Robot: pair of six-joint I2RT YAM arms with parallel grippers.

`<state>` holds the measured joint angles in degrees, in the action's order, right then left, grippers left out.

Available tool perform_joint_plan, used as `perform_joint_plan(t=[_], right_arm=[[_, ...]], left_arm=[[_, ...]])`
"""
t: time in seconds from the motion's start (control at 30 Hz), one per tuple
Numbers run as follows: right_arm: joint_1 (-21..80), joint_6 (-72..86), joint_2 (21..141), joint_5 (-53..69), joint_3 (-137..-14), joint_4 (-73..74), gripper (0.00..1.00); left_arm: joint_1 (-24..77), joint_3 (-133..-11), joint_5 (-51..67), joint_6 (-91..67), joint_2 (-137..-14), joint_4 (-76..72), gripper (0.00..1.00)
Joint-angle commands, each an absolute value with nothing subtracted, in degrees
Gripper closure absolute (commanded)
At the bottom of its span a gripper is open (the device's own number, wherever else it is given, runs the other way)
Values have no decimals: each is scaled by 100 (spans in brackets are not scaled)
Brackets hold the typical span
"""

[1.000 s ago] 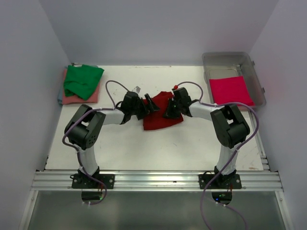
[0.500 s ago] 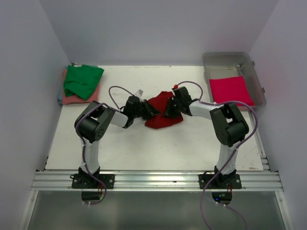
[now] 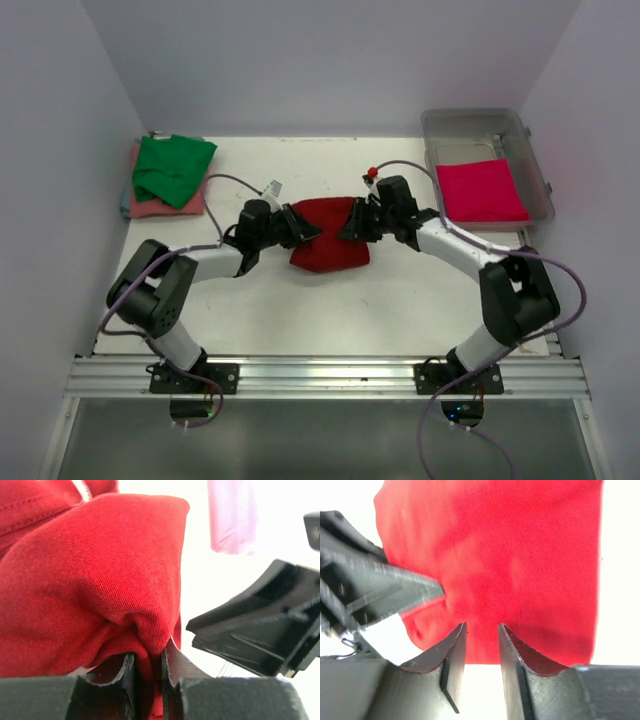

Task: Fold and stack the t-shirts
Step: Neatly place the folded tshirt to the corner

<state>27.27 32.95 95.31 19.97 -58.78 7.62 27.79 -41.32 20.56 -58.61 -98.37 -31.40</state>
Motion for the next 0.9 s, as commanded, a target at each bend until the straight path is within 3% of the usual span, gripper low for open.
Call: perform_joint_plan(t=[0.0, 0.13, 0.37, 0.67, 0.8, 0.87], right_arm=[[2707, 2927, 8362, 1847, -6012, 1360, 64], [2698, 2839, 7639, 1521, -5942, 1774, 61], [2698, 2760, 7102, 1494, -5591, 2144, 61], [2698, 2821, 6996, 1503, -5001, 2188, 61], [2698, 2786, 6769, 1354, -4957, 2460, 62], [2707, 2769, 6689, 1327, -5009, 2522, 62]], left_arm=[[2374, -4253, 1662, -5450, -8799, -3025, 100], [1803, -4631, 1538, -5204, -8438, -2507, 100], [371, -6203, 1485, -5062, -8919, -2180, 100], [-1114, -9760, 1557, -4852, -10852, -1715, 100], [-1536, -10134, 1397, -4684, -11372, -1012, 100], [-1783, -9305, 1215, -4868, -11365, -1036, 100]])
